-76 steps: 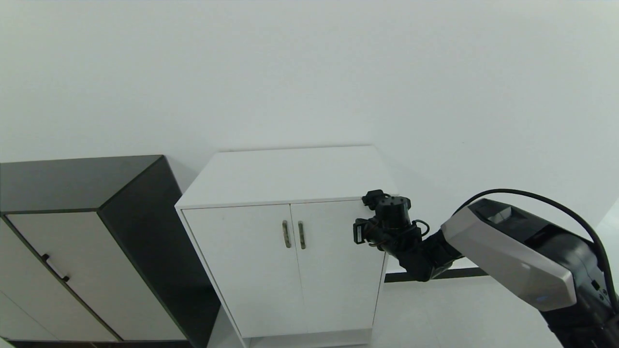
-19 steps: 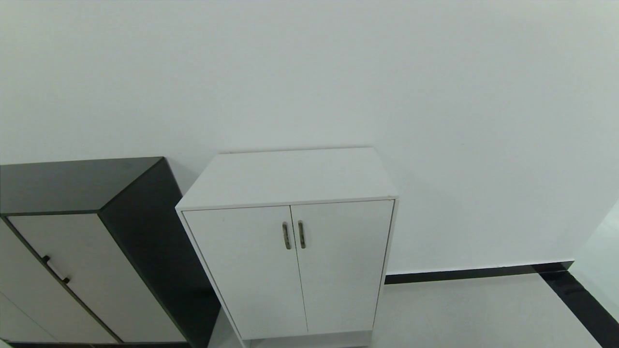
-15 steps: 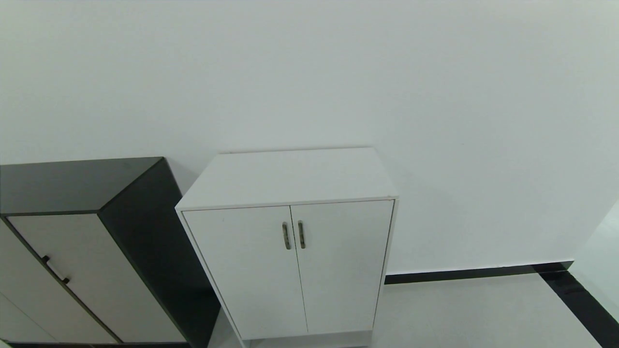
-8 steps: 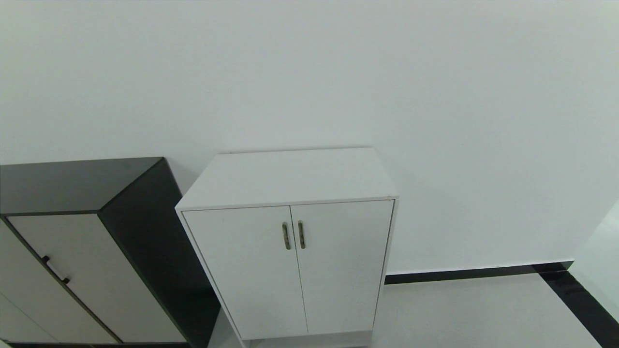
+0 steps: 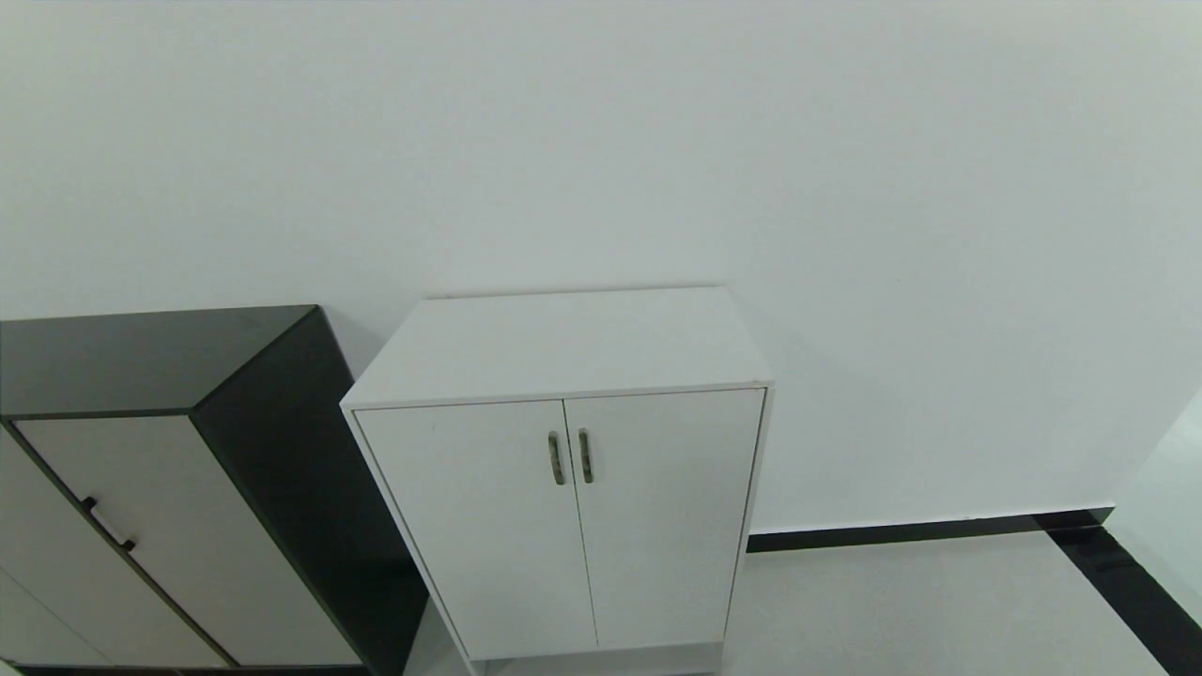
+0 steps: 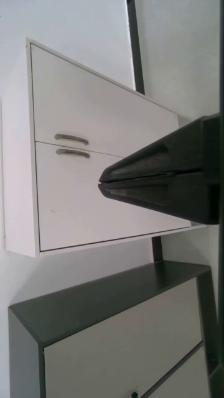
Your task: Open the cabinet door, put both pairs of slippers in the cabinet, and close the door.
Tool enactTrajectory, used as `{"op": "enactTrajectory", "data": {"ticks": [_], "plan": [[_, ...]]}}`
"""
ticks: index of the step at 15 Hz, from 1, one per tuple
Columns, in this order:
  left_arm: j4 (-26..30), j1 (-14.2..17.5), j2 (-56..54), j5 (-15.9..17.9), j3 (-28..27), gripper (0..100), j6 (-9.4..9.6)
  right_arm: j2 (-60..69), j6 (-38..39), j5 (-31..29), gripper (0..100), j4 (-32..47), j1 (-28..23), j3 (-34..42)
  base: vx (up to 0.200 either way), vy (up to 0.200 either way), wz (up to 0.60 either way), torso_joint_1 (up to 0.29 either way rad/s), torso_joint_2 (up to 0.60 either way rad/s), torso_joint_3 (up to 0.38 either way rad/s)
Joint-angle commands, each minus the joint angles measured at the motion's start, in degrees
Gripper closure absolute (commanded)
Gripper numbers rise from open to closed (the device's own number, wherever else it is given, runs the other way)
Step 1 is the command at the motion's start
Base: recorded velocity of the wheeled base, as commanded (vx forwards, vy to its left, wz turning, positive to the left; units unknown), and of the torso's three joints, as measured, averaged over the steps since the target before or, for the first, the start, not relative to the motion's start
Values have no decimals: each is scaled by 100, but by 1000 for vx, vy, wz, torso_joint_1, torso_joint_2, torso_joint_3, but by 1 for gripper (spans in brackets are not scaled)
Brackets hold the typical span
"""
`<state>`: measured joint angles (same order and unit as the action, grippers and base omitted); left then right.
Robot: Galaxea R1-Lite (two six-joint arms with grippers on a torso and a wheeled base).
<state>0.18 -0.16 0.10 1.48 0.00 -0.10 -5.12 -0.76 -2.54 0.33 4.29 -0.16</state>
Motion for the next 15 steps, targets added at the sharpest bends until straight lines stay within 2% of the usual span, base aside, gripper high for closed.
{"op": "enactTrajectory", "data": {"ticks": [1,5,15], "plan": [[-1,-2,8,2,0,100,1,2,-21,-1,100,2,-139,7,0,0,0,0,0,0],[-1,-2,8,2,0,100,-8,512,-56,25,100,2,-412,-2,0,0,0,0,0,0],[-1,-2,8,2,0,100,1,512,-30,34,100,-15,-412,16,0,0,0,0,0,0]]}}
